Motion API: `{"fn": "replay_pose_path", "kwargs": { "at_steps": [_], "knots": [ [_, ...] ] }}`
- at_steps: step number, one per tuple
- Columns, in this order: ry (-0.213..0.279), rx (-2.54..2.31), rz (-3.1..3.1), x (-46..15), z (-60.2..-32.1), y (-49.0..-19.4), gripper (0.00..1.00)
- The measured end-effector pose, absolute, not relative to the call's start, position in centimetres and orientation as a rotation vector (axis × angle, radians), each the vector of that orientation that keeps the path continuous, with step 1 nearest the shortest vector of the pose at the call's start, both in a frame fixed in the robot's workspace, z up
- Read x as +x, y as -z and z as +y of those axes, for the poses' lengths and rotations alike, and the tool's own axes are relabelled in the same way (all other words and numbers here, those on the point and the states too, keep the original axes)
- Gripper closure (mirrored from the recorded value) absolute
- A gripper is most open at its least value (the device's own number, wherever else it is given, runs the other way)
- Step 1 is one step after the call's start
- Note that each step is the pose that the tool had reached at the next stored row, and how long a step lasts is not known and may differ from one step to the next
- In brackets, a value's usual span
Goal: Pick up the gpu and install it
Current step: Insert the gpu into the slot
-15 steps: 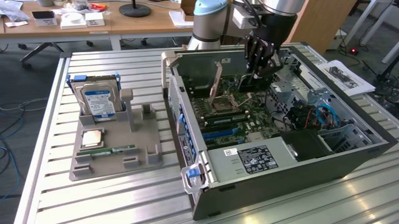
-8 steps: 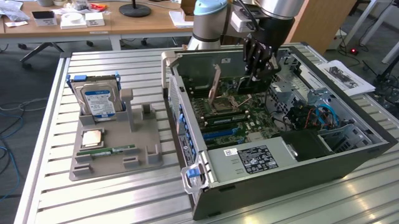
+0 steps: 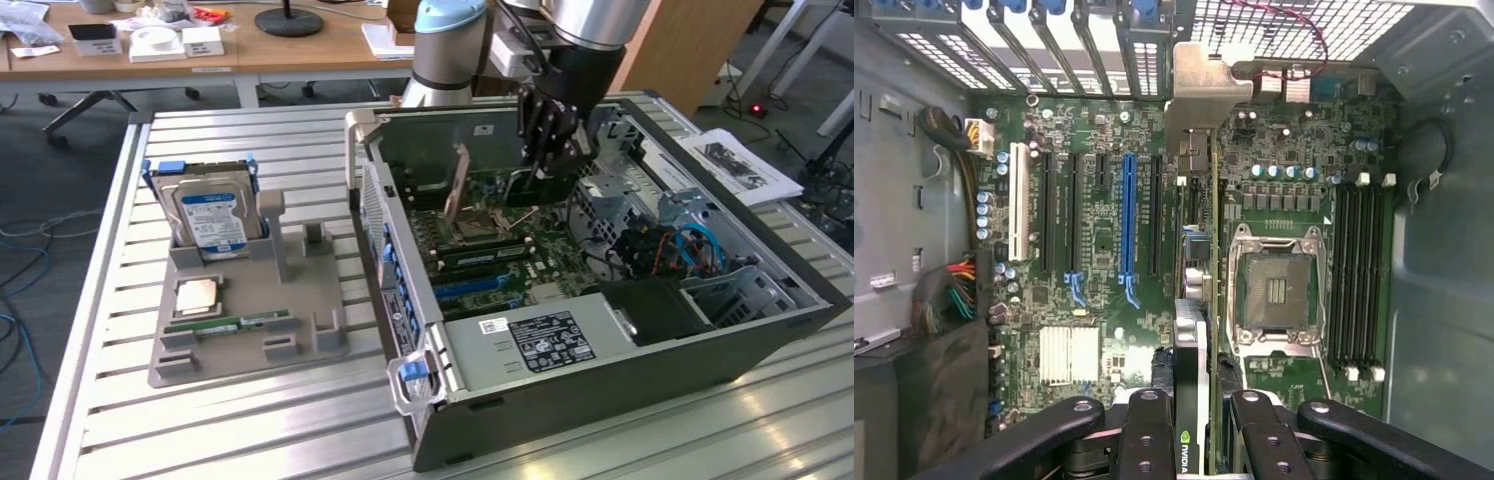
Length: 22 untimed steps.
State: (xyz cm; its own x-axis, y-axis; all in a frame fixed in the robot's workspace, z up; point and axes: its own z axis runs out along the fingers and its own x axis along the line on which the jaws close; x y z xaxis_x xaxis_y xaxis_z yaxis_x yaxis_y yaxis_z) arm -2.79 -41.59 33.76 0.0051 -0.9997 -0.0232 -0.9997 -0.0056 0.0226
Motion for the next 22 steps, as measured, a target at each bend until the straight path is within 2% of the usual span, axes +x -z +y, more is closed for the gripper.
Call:
{"fn": "replay_pose_path", "kwargs": {
  "at_steps": [22],
  "knots": [
    [-0.051, -2.227, 2.215, -3.1, -41.6, -31.2, 0.73]
  ]
}}
